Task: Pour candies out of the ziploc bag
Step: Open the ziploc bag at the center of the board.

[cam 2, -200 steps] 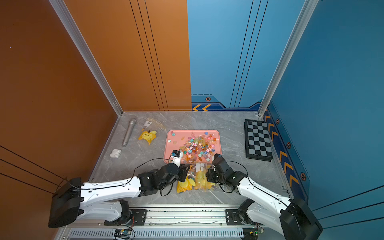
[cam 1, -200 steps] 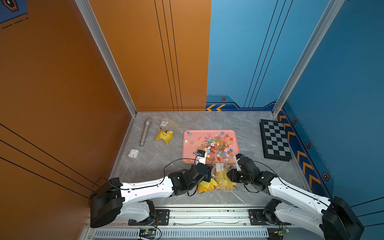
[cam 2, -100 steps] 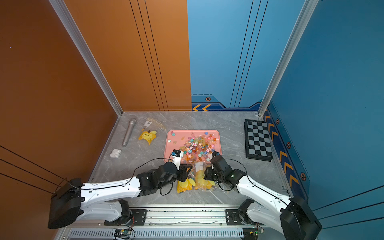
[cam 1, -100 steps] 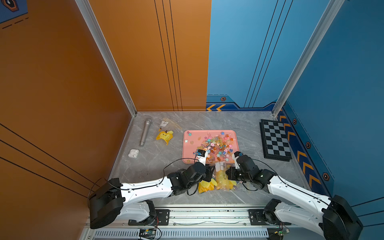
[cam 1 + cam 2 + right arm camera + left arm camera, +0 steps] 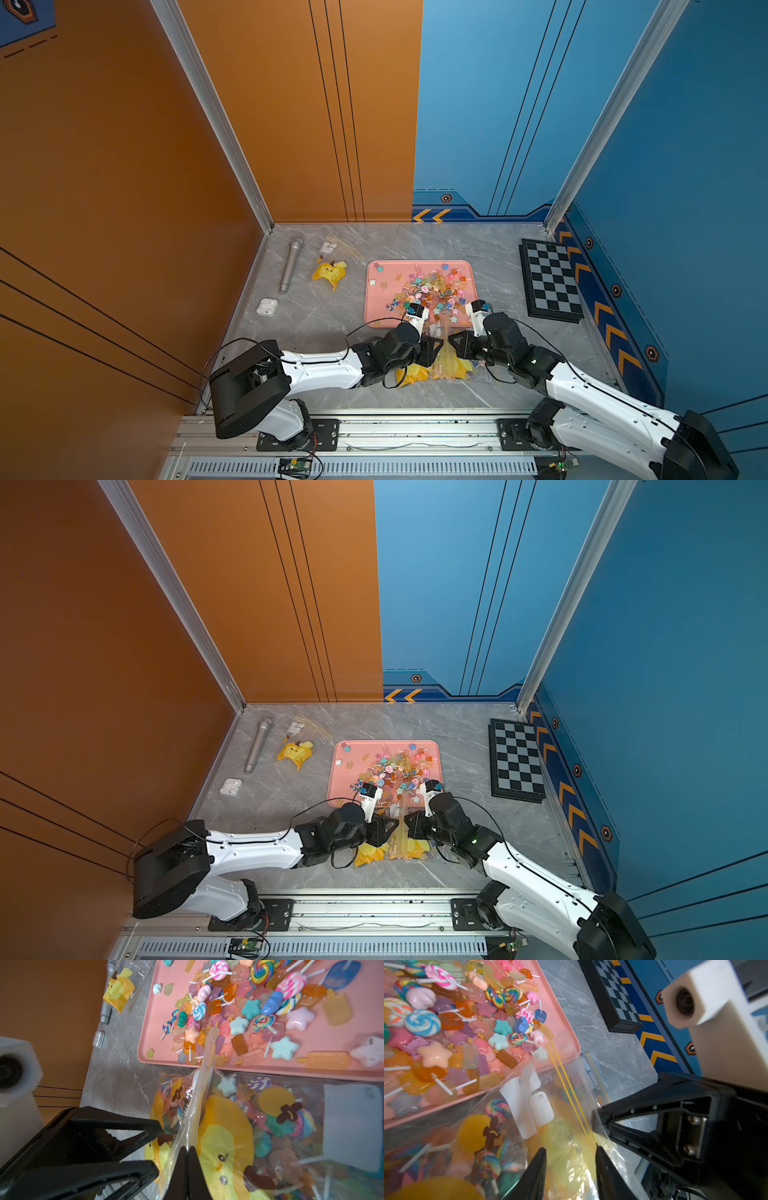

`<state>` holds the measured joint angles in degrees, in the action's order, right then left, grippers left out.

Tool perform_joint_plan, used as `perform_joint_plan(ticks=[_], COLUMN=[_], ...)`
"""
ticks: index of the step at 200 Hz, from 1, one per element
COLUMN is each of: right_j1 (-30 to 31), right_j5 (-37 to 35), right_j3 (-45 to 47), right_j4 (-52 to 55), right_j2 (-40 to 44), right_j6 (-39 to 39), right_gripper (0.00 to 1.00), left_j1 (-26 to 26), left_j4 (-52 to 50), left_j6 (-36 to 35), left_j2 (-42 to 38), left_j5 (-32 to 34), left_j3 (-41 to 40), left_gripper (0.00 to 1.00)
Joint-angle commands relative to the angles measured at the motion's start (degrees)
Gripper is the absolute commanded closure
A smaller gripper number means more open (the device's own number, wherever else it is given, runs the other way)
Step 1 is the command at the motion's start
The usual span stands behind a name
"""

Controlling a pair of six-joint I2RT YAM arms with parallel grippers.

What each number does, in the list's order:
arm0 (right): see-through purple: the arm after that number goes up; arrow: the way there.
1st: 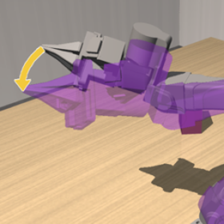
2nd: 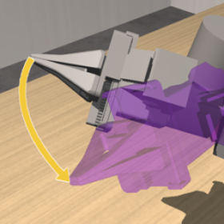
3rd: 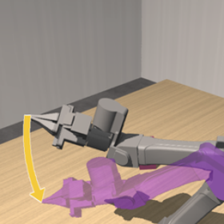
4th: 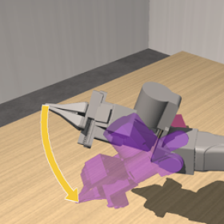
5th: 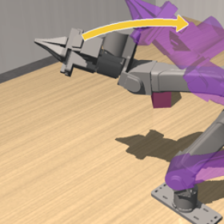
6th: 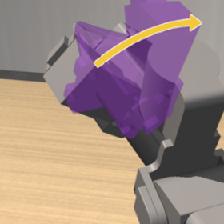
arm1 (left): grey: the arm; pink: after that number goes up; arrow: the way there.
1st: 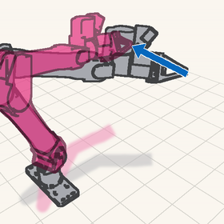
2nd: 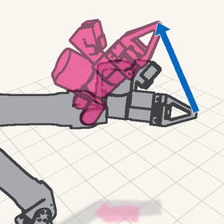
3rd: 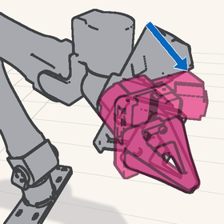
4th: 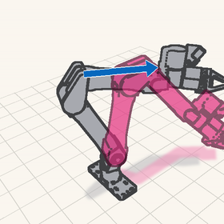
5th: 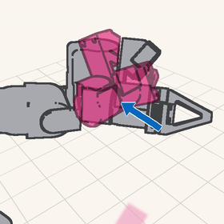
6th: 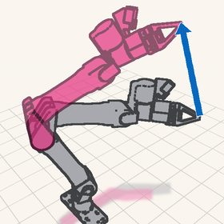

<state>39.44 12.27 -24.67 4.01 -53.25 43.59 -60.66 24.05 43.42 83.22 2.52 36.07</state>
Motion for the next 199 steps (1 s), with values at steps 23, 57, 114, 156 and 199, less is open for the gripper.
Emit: perform_joint_plan(ticks=[23, 57, 114, 156, 199], right_j1=[0.29, 0.29, 0.29, 0.29, 0.29], right_j5=[1.27, 1.62, 1.61, 0.92, 0.74], right_j3=[1.62, 2.08, 2.34, 2.5, 2.4], right_j4=[-4.96, -6.47, -6.17, -5.16, -5.24], right_j2=[-0.59, -1.41, -0.01, 1.1, 1.65], right_j6=[1.46, 1.92, 1.98, 2.16, 2.45], right_gripper=[1.0, 1.0, 1.0, 1.0, 1.0], left_j1=[0.26, -0.6, -0.71, -0.6, -0.56], left_j4=[5.18, 5.57, 5.56, 5.51, 5.52], left_j6=[1.76, 2.0, 2.01, 2.02, 2.42], left_j2=[0.44, 2.28, 3.7, 4.3, 4.5], left_j5=[-2.89, -3.13, -3.05, -3.32, -3.75], left_j3=[0.49, 0.66, 0.84, 0.79, 0.62], left_gripper=[0.52, 0.52, 0.53, 0.64, 0.7])
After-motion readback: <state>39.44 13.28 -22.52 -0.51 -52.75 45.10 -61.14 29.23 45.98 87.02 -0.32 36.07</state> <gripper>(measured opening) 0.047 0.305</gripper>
